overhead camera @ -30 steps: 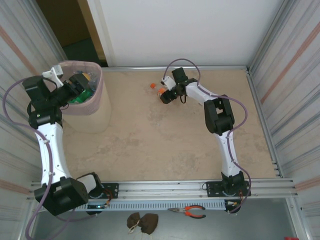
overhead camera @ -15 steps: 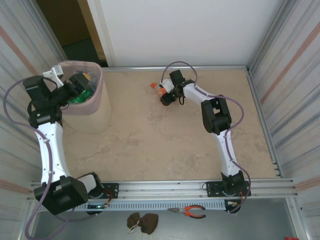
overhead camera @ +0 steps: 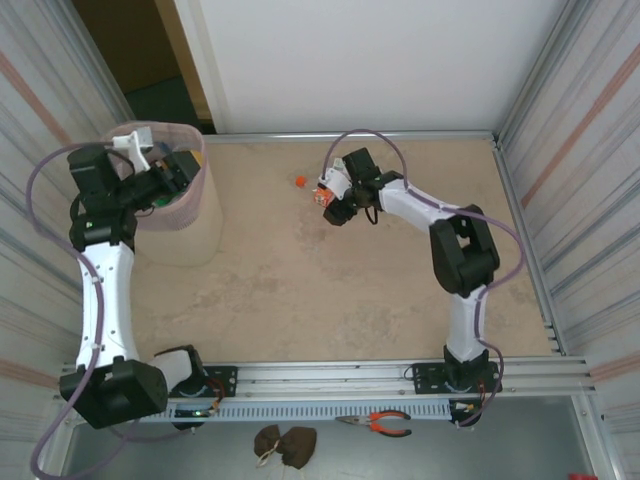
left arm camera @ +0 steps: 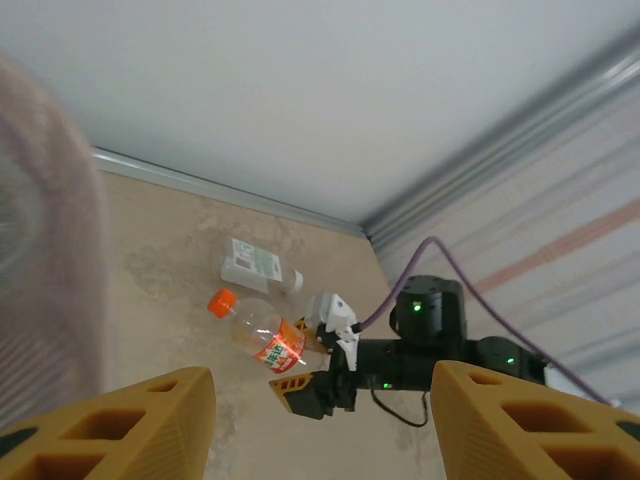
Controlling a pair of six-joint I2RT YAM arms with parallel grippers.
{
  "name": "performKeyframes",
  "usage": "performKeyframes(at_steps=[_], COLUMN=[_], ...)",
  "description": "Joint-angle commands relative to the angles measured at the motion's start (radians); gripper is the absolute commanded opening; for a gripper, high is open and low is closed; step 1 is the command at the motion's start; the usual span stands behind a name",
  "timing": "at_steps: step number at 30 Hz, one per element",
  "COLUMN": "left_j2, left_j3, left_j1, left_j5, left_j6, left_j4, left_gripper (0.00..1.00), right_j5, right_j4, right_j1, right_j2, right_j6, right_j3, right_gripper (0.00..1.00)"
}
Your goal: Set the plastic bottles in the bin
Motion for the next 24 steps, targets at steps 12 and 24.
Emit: performKeyframes(at_steps=[12, 24], left_j2=[0.046, 0.046], left_j3=[0.243, 0.282], left_j1=[-0.254, -0.551], left_j5=[0.032, -0.023], left_j6=[0.459, 0.692], left_j4=[-0.391, -0.636], left_gripper=[0.58, 0.62], right_j5=[0.200, 0.397], right_j4=[-0.001, 0.060], right_j1=[0.283, 0.528], right_j2=[-0.595, -0.869], right_j6=[-0.588, -1.022], right_j3=[-0.329, -0.407], right_gripper=[0.51, 0.47])
